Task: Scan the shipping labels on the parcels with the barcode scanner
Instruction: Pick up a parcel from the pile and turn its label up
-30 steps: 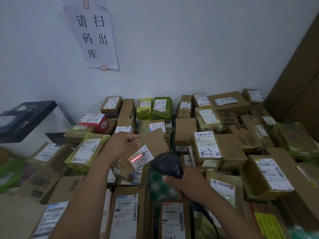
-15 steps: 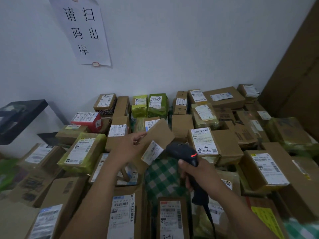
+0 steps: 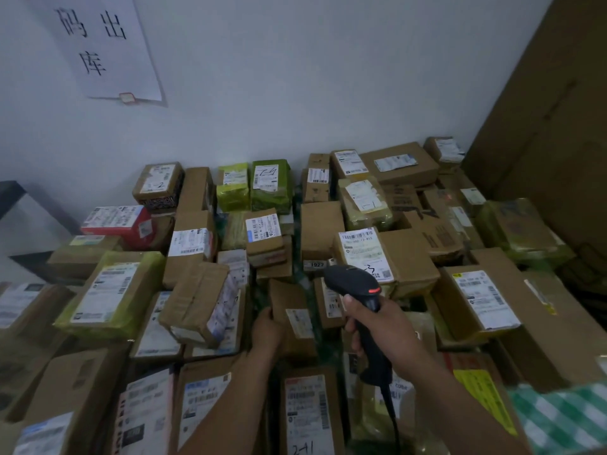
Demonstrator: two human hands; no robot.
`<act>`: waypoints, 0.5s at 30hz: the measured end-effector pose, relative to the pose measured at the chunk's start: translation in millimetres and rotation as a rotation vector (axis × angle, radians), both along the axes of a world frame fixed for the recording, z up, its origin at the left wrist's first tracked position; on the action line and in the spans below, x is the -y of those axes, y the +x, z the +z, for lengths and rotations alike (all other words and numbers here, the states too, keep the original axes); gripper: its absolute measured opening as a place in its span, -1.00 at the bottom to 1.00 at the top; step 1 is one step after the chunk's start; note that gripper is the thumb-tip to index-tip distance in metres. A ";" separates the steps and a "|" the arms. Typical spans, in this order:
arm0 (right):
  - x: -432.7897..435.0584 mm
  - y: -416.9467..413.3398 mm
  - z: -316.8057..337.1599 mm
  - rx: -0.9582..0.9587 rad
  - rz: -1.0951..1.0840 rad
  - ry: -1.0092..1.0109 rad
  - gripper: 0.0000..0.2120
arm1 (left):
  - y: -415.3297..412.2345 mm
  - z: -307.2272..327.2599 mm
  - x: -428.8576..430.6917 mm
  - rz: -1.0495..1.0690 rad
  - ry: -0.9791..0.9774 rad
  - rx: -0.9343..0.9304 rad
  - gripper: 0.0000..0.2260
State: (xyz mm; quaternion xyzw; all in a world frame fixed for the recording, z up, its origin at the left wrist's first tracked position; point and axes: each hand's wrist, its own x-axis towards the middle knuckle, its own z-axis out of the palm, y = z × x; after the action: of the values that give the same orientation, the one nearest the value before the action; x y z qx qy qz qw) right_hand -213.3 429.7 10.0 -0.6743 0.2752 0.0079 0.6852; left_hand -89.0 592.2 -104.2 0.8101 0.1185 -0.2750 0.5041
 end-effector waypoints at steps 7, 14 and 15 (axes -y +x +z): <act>5.5 -3.9 -5.7 -0.014 -0.015 -0.031 -0.65 | -2.1 -47.7 3.0 0.032 0.000 0.097 -0.91; -7.8 4.9 -7.3 -0.008 0.045 -0.009 -0.67 | -11.6 14.3 -1.2 -0.167 0.271 0.786 -0.65; -11.5 7.2 -5.4 0.001 0.053 -0.001 -0.69 | -13.2 28.9 -7.1 -0.154 0.345 0.910 -0.61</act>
State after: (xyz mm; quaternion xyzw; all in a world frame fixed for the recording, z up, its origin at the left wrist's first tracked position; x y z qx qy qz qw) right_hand -206.1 441.2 4.5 -0.6818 0.2569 0.0259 0.6845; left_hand -102.2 599.3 -75.2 0.9260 -0.1304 0.0940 0.3415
